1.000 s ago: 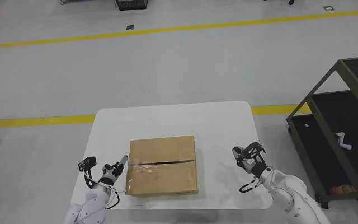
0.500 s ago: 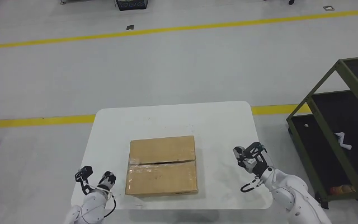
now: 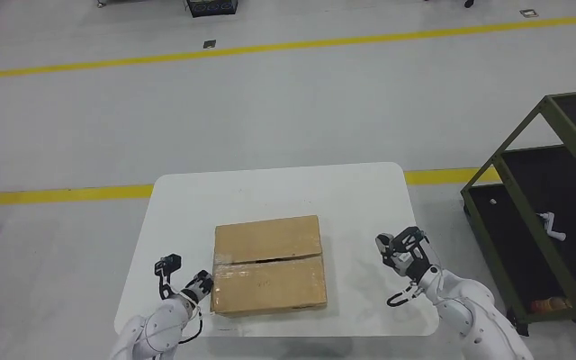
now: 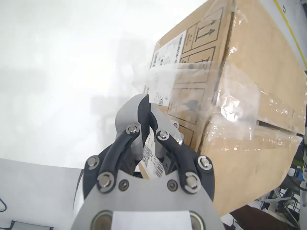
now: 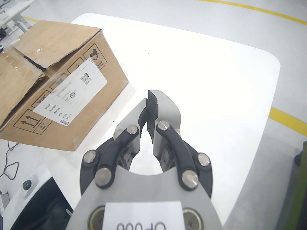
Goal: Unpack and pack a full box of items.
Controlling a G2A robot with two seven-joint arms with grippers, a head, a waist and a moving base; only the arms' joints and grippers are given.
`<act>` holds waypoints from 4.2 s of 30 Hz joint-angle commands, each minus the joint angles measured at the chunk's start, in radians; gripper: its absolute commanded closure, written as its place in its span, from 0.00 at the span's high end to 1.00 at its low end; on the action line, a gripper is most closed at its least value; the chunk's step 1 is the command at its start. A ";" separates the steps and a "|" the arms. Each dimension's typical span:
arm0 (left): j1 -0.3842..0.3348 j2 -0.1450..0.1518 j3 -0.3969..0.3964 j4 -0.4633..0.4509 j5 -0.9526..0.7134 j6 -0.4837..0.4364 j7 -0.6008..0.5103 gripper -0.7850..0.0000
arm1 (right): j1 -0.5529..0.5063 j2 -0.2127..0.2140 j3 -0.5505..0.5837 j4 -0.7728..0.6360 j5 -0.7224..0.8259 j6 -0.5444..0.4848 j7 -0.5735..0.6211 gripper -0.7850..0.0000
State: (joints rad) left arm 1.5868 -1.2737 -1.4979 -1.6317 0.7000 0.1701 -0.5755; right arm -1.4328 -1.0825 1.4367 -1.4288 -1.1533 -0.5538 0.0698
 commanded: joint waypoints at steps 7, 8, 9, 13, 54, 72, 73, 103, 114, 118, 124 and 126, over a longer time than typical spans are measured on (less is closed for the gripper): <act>-0.033 -0.001 0.070 -0.035 -0.001 -0.041 -0.055 0.00 | 0.014 0.000 0.001 0.007 0.005 0.007 0.004 0.00; -0.037 -0.002 0.080 -0.039 -0.003 -0.045 -0.061 0.00 | 0.016 0.001 0.003 0.006 0.006 0.009 0.005 0.00; -0.042 -0.002 0.088 -0.042 -0.004 -0.046 -0.065 0.00 | 0.016 0.001 0.004 0.006 0.007 0.009 0.006 0.00; -0.052 -0.001 0.105 -0.046 0.001 -0.050 -0.074 0.53 | 0.020 0.001 0.005 0.005 0.008 0.017 0.012 0.00; -0.116 -0.021 0.000 0.138 -0.730 0.030 0.024 1.00 | 0.062 -0.007 -0.044 0.015 0.009 0.056 0.048 0.00; -0.152 -0.031 0.037 0.224 -0.854 0.029 0.119 0.58 | 0.054 -0.005 -0.036 0.007 0.007 0.060 0.044 0.00; -0.153 -0.031 0.038 0.225 -0.854 0.029 0.123 0.57 | 0.054 -0.005 -0.036 0.007 0.007 0.060 0.045 0.00; -0.175 -0.022 0.064 0.260 -0.923 0.003 0.093 0.00 | 0.063 -0.005 -0.045 0.015 0.003 0.070 0.051 0.00; -0.139 -0.005 0.018 0.186 -0.859 -0.002 0.117 0.01 | 0.056 -0.005 -0.045 0.004 0.003 0.066 0.044 0.00; -0.119 0.006 -0.002 0.140 -0.779 0.004 0.130 0.02 | 0.049 -0.005 -0.043 -0.005 0.003 0.065 0.033 0.00; -0.092 0.016 -0.008 0.092 -0.685 0.018 0.153 0.00 | 0.024 -0.002 -0.029 -0.046 0.003 0.037 -0.044 0.00; -0.087 0.017 -0.008 0.084 -0.679 0.021 0.158 0.00 | 0.015 0.000 -0.029 -0.068 -0.017 0.016 -0.070 0.00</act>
State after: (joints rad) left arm 1.4974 -1.2575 -1.5060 -1.5442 0.0181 0.1899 -0.4202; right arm -1.4134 -1.0839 1.4083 -1.4864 -1.1604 -0.5270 0.0127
